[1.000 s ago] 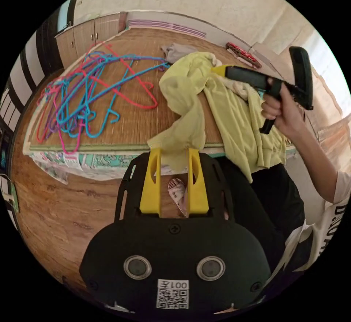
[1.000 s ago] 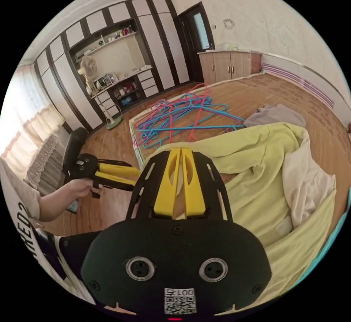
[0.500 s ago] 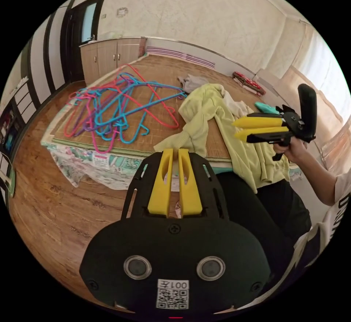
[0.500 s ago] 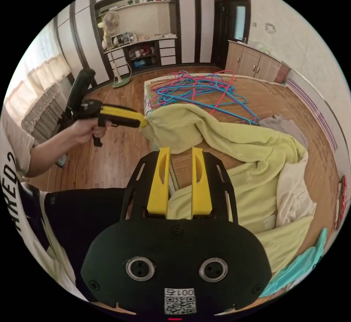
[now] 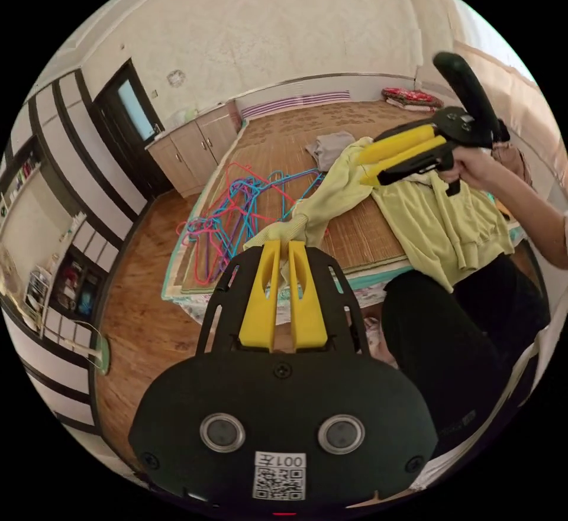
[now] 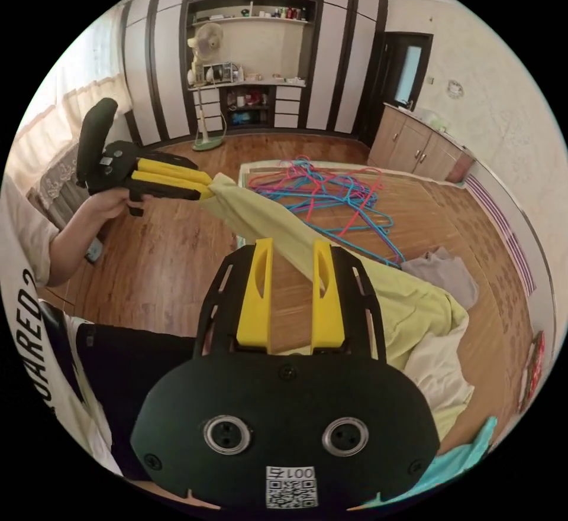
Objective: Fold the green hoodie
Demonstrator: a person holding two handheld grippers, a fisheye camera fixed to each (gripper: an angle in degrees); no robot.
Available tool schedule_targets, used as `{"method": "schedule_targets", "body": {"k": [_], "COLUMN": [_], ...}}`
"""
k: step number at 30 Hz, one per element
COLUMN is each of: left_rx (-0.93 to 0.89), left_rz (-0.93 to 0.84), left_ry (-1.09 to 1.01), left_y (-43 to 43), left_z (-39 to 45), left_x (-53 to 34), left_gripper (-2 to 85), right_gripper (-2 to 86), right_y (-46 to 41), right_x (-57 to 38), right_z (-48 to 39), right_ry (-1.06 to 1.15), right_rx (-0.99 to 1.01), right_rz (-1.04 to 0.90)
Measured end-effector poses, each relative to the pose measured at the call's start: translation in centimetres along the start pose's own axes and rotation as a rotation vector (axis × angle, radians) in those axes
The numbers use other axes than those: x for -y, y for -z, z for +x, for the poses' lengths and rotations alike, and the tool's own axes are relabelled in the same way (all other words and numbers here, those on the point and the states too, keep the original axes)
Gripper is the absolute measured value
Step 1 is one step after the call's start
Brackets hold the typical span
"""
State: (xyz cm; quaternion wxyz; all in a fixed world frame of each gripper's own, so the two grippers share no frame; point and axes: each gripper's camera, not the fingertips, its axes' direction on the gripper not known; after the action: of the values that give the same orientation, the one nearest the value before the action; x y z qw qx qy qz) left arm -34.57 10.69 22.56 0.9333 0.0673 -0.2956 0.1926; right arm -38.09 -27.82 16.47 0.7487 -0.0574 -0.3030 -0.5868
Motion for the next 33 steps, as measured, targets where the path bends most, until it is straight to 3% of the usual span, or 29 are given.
{"method": "schedule_targets", "body": {"k": [4,14,20,24,30,33], "left_rx": [0.073,0.176,0.223,0.21,0.259,0.283], "left_rz": [-0.003,-0.068,-0.059,-0.017,0.0,0.021], "left_ry": [-0.097,-0.238,-0.292,-0.32,-0.357,-0.348], "left_y": [2.4,6.0,7.6,9.1,10.2,10.8], "left_z": [3.3,8.7,10.1,10.7,10.8,10.2], "left_x": [1.3,3.5,4.5,5.2,5.2,4.7], "left_gripper": [-0.4,-0.2,-0.3,-0.3,-0.4,-0.3], "right_gripper": [8.6,9.7,10.5,10.8,4.3,1.9], "right_y": [-0.9,-5.7,-3.9,-4.9,-5.4,-4.7], "right_x": [3.7,11.3,13.8,14.6,15.7,15.6], "right_z": [0.8,1.6,4.4,4.0,4.5,4.2], "right_ry": [0.074,0.344,0.342,0.402,0.42,0.428], "right_rx": [0.103,0.461,0.591,0.564,0.787,0.783], "right_rz": [0.009,-0.222,-0.199,-0.333,-0.377,-0.331]}}
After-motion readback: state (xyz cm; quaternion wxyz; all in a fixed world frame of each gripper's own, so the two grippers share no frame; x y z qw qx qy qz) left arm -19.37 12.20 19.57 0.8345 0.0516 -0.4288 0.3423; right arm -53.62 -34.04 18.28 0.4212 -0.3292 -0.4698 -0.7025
